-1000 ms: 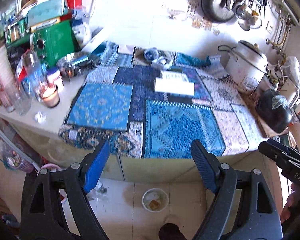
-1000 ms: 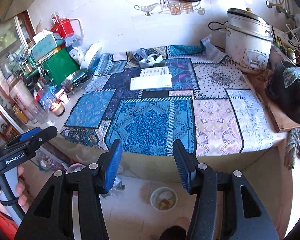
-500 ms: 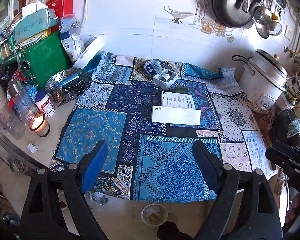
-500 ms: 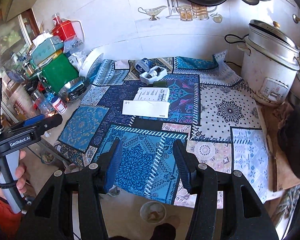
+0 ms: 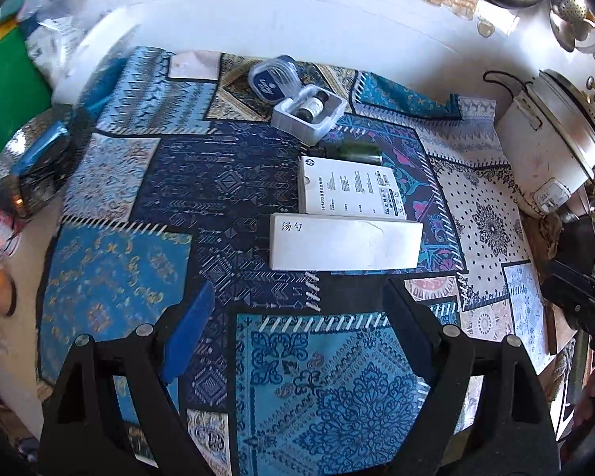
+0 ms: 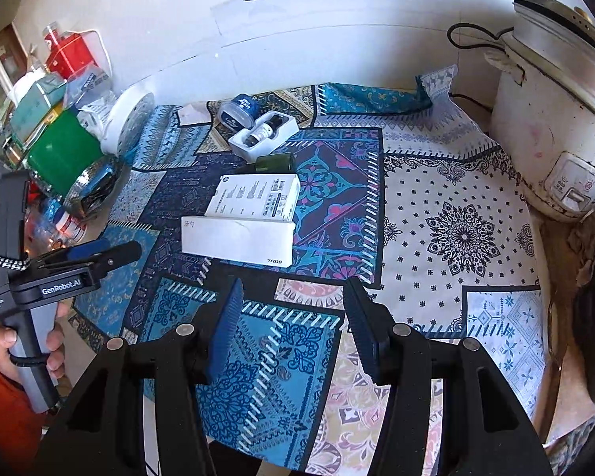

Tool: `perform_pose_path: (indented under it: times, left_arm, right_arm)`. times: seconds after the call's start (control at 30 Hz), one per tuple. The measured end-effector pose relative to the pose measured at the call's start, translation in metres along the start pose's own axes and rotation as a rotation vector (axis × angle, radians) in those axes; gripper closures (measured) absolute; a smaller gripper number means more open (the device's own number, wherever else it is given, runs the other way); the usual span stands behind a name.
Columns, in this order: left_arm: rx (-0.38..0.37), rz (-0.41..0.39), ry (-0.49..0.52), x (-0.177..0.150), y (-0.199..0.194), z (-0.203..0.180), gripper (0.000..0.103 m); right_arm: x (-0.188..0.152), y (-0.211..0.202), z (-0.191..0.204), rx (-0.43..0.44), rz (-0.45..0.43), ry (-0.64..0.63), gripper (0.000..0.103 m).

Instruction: Collect trash

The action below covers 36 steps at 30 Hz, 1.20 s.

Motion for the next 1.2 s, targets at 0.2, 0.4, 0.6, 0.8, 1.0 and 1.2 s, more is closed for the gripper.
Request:
perform_pose_path:
  times: [0.2,0.4,0.6,0.8,1.0,1.2]
  left_arm:
    - [-0.123,0.093,0.133,0.026,0.075,0.013,0.017]
    - [-0.27,0.152,0.179,0.037,0.119,0.014,0.017]
    - [-0.264,0.121,0.24,0.033,0.114,-0.004,0.034]
    - [-0.318,0.1,0.252,0.018,0.094,-0.027,0.076]
    - [-0.334,0.123,0.307,0.001,0.089,-0.067,0.08]
    - [-0.278,0.152,0.337,0.01,0.105,-0.104,0.074]
  right_arm:
    - [0.015,0.032,0.002,-0.043,0.041,0.119,0.054]
    - [0.021,0.058,0.011,-0.078,0.07,0.132,0.054]
    - [0.019,0.07,0.008,-0.083,0.086,0.156,0.054]
    - [0.018,0.065,0.002,-0.086,0.092,0.146,0.054]
    - [0.017,0.046,-0.014,-0.088,0.067,0.135,0.054]
    - [0.009,0.027,-0.035,-0.109,0.059,0.133,0.054]
Point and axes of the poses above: each gripper's, at about its wrist camera, not at the fingertips, and y roughly the way its jaws point, z to its left, x to its top, the point moved 3 cm from there along y, roughly the way its jaws point, and after that the axes turned 14 degrees about y, right-handed, at the moved point
